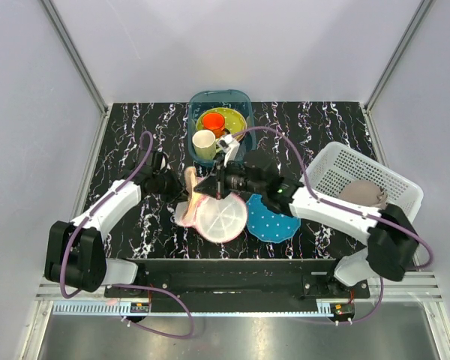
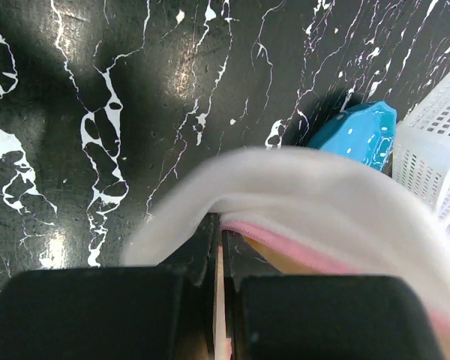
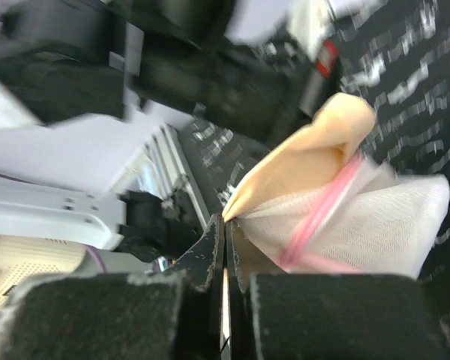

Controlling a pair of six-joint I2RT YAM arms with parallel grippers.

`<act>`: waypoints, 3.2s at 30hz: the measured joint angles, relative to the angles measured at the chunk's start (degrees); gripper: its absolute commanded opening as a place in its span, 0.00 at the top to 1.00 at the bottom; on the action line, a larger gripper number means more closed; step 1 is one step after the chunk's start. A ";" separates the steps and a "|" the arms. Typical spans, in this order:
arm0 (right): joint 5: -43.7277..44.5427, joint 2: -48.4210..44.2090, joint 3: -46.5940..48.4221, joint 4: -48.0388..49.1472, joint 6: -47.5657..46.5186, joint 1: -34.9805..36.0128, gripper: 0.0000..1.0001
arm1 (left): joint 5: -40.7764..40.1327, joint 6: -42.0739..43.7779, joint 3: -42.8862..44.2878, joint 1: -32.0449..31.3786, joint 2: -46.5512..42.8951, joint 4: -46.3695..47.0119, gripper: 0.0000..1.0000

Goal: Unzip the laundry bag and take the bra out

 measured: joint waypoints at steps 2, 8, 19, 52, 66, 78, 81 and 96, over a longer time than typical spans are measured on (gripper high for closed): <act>0.42 -3.89 -0.15 2.78 -0.61 0.00 1.00 | -0.02 0.02 0.00 0.00 0.07 0.00 1.00; 4.09 -6.69 -3.89 8.26 0.63 -0.09 1.00 | 0.09 0.04 0.39 0.00 0.04 0.02 1.00; 14.36 -10.78 -18.38 9.40 10.91 -7.45 1.00 | -1.40 4.00 0.42 4.59 -0.26 -3.13 1.00; 42.73 -34.07 9.01 -27.26 -13.22 -20.48 1.00 | -2.43 9.35 25.31 18.29 -4.48 -12.15 1.00; 41.27 -29.68 -6.64 -39.06 -10.95 -46.97 0.50 | -1.95 4.00 30.91 21.84 5.60 -6.49 1.00; 35.50 -27.80 -3.28 -42.40 -9.46 -49.88 0.00 | -1.33 3.72 36.61 21.94 11.87 -4.13 1.00; 33.40 -29.77 -2.34 -42.38 -9.33 -49.88 0.00 | -1.36 4.11 38.40 21.94 13.94 -3.87 1.00; 29.35 -27.10 -1.22 -44.76 -9.35 -49.88 0.00 | -4.70 8.92 36.09 22.10 14.10 -7.85 0.01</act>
